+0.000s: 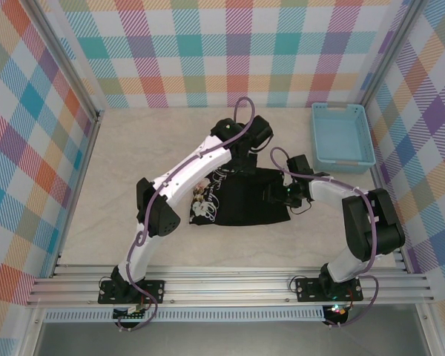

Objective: Fold the inside-out t-shirt

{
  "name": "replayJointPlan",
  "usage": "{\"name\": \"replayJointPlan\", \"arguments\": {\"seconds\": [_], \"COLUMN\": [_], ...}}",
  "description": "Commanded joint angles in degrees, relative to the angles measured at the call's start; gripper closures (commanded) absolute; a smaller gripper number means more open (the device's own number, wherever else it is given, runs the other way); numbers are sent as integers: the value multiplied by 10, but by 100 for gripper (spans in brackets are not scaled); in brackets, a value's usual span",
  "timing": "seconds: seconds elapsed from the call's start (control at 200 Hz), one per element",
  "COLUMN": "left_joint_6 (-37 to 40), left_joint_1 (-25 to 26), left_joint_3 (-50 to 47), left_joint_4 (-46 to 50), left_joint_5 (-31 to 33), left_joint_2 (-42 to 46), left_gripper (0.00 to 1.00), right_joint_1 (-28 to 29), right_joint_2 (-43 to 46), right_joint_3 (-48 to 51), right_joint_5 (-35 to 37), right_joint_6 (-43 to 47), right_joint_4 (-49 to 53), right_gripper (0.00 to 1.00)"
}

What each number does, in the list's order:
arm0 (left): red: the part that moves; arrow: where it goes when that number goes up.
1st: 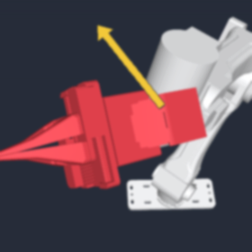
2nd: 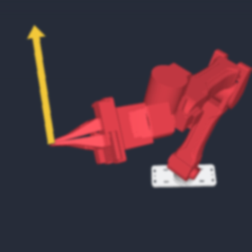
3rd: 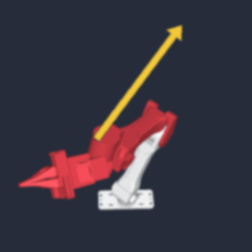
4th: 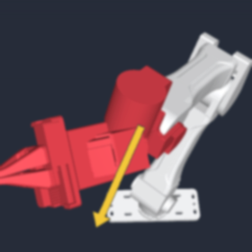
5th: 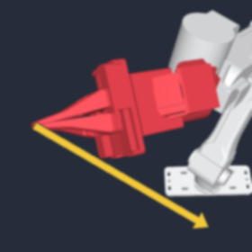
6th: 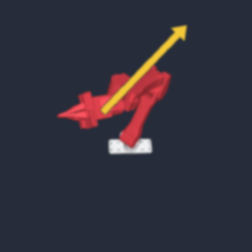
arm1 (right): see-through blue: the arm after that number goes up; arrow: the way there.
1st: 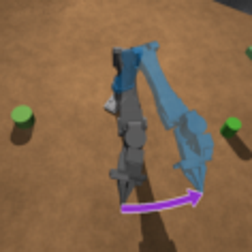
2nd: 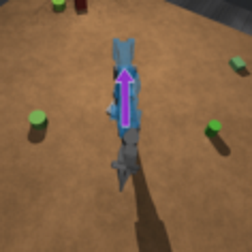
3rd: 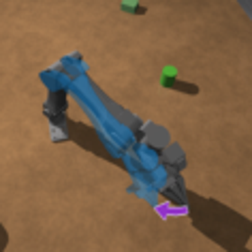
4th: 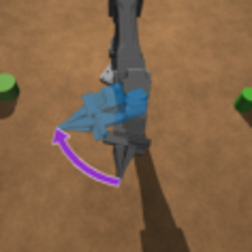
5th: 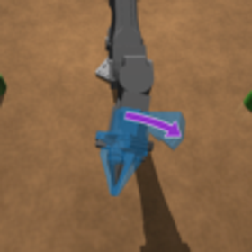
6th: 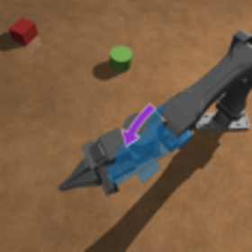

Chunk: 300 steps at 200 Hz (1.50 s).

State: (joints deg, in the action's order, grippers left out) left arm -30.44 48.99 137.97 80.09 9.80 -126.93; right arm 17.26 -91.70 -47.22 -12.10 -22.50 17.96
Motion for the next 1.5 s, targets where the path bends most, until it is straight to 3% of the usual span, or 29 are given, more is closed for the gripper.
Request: {"name": "replayJointPlan", "arguments": {"seconds": [0.0,0.125,0.325,0.585,0.725,0.86,1.025,1.15,1.365,1.495], "left_joint_6": [-4,-11,-17,-54,-74,-69,-35,10,58,69], "left_joint_1": [-1,-1,-6,-3,3,5,1,-4,-25,-50], "left_joint_3": [10,3,-10,-12,-7,41,43,39,-54,-161], "left_joint_4": [-20,-42,-57,-136,-183,-188,-188,-165,-179,-214], "left_joint_5": [-23,-52,-38,-92,-136,-166,-173,-169,-163,-154], "left_joint_2": [18,10,-23,-75,-114,-151,-134,-107,-8,82], "left_gripper": [100,100,100,100,86,64,45,32,23,22], "right_joint_1": [-1,-1,-9,-39,-46,-51,-53,-53,-42,0], "right_joint_2": [-6,4,67,147,161,178,229,277,353,353], "right_joint_3": [9,6,4,18,25,28,43,65,100,103], "right_joint_5": [-8,-2,26,47,57,70,91,59,-4,20], "right_joint_6": [-9,-8,-14,-26,-24,-21,-27,-28,-34,-39], "right_joint_4": [7,16,49,80,91,114,135,118,89,84], "right_gripper": [34,34,29,29,28,29,28,26,20,15]}}
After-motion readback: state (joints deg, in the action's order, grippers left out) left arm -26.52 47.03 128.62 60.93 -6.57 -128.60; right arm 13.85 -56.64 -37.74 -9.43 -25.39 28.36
